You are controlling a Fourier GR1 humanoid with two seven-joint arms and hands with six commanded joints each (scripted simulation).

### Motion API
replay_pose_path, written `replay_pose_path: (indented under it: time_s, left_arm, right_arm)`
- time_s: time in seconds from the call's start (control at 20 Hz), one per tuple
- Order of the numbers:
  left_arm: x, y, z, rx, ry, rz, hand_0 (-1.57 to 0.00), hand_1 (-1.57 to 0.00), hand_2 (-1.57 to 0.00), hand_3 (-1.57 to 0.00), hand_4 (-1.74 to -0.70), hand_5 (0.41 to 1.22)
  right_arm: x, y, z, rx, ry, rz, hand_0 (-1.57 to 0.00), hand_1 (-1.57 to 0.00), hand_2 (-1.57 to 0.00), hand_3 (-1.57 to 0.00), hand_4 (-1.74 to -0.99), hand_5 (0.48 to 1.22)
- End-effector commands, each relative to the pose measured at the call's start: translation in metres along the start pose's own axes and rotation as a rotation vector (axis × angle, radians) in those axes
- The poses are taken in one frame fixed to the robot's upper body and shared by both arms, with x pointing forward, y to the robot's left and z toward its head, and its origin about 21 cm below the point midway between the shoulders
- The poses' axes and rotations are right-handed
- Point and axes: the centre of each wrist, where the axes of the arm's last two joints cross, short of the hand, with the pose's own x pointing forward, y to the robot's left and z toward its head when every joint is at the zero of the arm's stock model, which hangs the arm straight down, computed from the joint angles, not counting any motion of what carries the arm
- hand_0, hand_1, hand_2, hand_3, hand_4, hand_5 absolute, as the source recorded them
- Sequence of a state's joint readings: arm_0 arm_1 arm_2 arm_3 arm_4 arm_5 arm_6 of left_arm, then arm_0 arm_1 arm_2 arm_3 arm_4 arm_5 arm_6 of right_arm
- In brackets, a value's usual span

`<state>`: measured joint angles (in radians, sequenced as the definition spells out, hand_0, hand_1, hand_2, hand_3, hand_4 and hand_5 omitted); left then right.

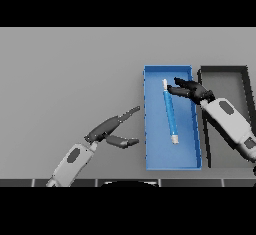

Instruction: Pick up the blue pipe and place it into the blue bin.

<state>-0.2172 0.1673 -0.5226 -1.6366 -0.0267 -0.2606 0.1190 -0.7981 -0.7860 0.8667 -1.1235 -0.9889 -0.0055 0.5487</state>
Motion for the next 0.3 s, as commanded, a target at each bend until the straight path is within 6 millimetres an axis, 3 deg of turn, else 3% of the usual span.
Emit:
replay_pose_path:
  time_s: [0.0, 0.25]
  left_arm:
    - [-0.0001, -0.0051, -0.0007, -0.007, -0.002, 0.005, 0.0, 0.0, 0.0, 0.0, -0.89, 0.476]
    - [0.0005, 0.0009, -0.0011, -0.006, 0.002, 0.003, 0.0, 0.0, 0.0, 0.0, -0.89, 0.48]
  right_arm:
    - [-0.001, 0.0023, -0.0002, 0.002, -0.003, 0.003, -0.17, -0.09, -0.03, -0.01, -1.152, 0.809]
    - [-0.0037, 0.0048, -0.0002, -0.005, 0.005, 0.023, -0.21, -0.1, -0.02, 0.0, -1.152, 0.798]
